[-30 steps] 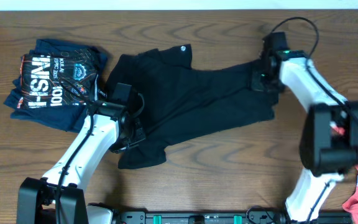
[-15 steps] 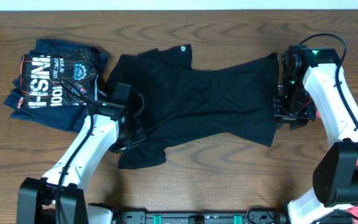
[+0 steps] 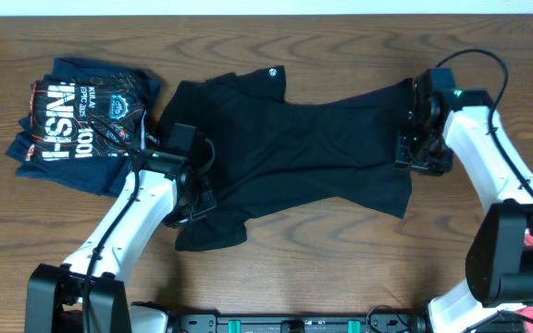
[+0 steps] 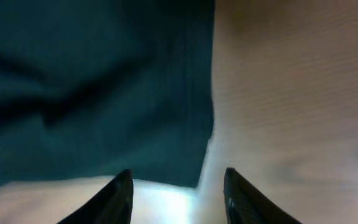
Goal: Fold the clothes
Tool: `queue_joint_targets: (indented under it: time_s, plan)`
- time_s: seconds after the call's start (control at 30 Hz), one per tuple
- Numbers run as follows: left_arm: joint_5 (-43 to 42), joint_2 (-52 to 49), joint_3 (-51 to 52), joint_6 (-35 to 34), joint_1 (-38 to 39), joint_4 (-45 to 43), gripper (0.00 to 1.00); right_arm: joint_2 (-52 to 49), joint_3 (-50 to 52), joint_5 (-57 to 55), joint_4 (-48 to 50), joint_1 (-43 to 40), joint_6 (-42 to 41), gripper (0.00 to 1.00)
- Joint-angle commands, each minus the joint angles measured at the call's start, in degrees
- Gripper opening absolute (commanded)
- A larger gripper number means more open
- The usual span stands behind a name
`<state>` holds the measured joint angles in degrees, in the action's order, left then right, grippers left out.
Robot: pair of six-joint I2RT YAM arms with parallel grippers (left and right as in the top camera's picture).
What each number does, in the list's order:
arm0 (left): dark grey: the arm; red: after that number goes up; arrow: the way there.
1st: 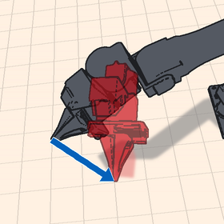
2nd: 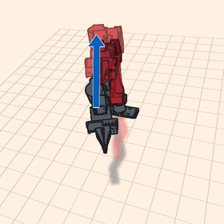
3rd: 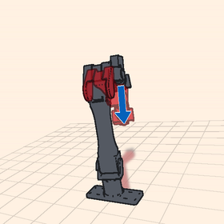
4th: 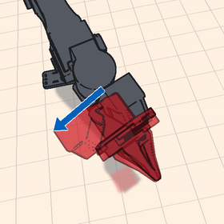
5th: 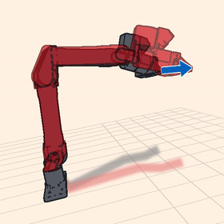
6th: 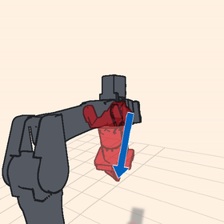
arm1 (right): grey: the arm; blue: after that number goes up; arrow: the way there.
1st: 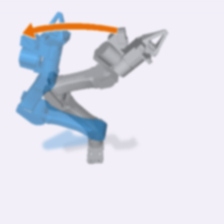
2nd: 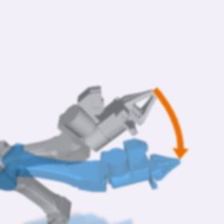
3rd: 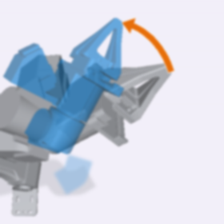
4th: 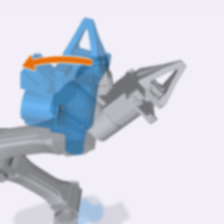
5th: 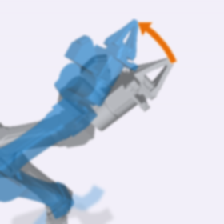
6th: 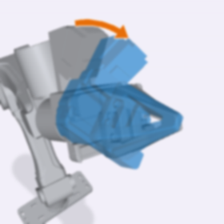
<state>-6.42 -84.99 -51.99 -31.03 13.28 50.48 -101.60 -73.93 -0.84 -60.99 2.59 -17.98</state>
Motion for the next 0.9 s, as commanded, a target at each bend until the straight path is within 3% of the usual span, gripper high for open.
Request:
queue_joint_targets:
  time_s: [0.0,0.33,0.5,0.67,0.87]
  plan:
    - [0.94,0.02,0.24,0.83,0.07,-0.02,0.06,-0.44,3.72,0.26,4.26,-0.22,-8.2,0.44]
    - [0.98,0.02,0.24,1.05,0.09,-0.48,0.06,-0.44,11.78,0.22,19.08,-0.17,-12.74,0.38]
    - [0.96,0.02,0.26,1.07,0.09,-0.48,0.06,-0.44,13.94,0.26,12.81,-0.17,-17.53,0.35]
    - [0.96,0.02,0.24,1.14,0.07,-0.5,0.06,0.22,13.92,0.26,4.92,-0.17,-18.43,0.39]
    - [0.96,0.02,0.26,2.1,0.09,-0.61,0.06,0.46,14.16,3.96,3.85,-0.15,-18.4,0.41]
